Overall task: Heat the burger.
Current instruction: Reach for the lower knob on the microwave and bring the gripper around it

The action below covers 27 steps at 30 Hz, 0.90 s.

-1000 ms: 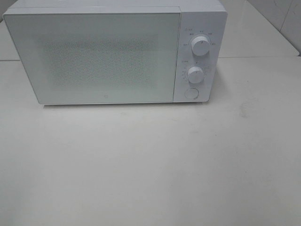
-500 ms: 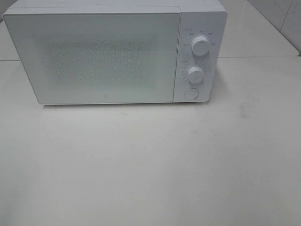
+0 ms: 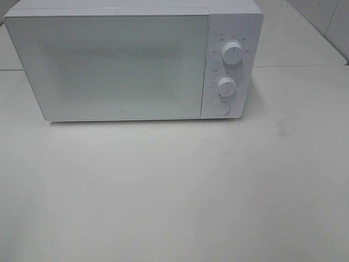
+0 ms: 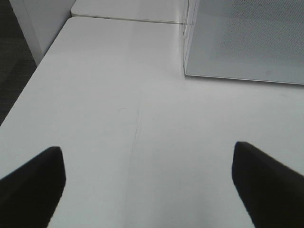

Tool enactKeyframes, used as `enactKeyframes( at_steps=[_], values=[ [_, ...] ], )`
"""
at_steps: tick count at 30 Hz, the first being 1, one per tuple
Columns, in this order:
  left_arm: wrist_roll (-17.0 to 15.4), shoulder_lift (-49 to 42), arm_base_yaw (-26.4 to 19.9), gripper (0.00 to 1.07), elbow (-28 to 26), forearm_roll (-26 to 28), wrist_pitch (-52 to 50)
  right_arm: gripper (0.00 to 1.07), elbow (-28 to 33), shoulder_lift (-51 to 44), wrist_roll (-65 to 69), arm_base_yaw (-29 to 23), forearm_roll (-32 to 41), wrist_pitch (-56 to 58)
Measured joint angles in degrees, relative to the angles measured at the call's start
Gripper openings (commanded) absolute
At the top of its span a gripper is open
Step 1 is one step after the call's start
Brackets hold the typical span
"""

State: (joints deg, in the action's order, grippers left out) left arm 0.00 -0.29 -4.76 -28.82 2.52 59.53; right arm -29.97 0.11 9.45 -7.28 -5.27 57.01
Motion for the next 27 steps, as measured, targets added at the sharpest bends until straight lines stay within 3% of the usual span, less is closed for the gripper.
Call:
enactKeyframes(
  at_steps=[27],
  values=[
    [0.0, 0.0, 0.0, 0.87, 0.0, 0.2, 0.0, 0.74, 6.5, 26.2, 0.0, 0.0, 0.0, -36.4]
  ],
)
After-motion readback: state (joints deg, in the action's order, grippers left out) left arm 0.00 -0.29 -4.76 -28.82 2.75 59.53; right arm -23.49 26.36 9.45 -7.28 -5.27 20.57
